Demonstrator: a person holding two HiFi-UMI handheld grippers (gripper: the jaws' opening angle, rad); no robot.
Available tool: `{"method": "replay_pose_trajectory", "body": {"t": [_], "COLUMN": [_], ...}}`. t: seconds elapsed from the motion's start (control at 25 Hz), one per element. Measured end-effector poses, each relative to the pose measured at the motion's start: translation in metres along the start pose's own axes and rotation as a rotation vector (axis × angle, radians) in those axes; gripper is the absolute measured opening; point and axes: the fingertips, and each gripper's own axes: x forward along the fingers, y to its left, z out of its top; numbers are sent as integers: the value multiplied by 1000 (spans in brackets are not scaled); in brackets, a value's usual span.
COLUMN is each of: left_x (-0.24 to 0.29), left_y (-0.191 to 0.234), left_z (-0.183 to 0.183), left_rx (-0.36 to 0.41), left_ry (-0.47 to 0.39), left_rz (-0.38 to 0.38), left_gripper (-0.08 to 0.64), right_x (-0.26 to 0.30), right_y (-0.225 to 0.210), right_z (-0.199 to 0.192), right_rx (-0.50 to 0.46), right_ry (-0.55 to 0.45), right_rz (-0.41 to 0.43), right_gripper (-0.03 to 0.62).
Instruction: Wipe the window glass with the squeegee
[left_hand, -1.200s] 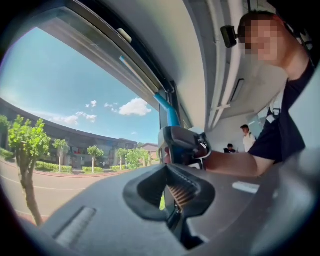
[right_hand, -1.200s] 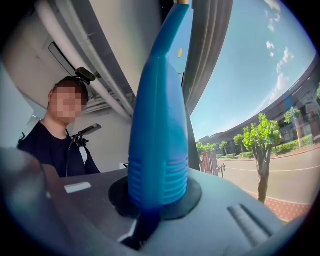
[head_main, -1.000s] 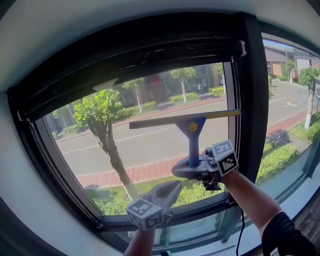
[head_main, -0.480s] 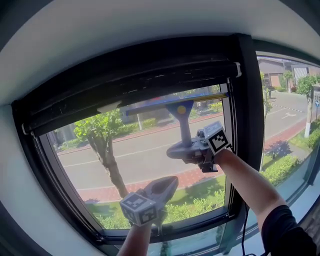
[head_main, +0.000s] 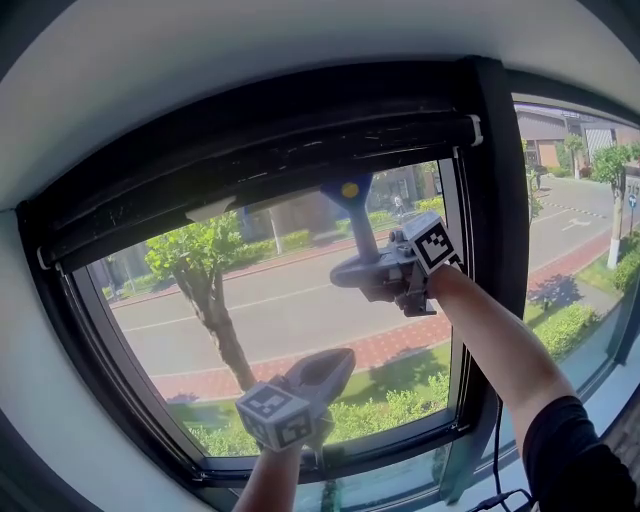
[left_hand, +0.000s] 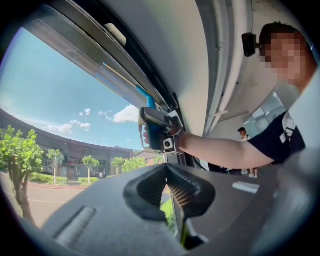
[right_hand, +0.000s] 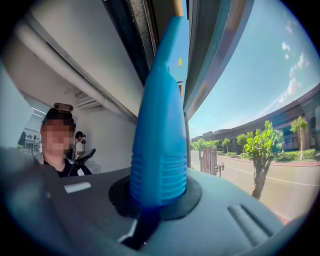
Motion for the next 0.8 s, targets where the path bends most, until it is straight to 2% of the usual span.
{"method": "replay_pose_trajectory", "body": {"t": [0.36, 0.8], "left_x": [-6, -14], "left_y": [0, 6], "left_z": [-1, -16], "left_rx": [-1, -20], "left_ry": [-4, -1], "left_rz": [7, 18], "left_gripper": [2, 2], "right_x": [0, 3], "right_y": [-7, -5], "right_z": [12, 11], "right_rx": [53, 75], "right_ry": [-75, -121], "right_rz": [41, 51], "right_gripper": [5, 5]}}
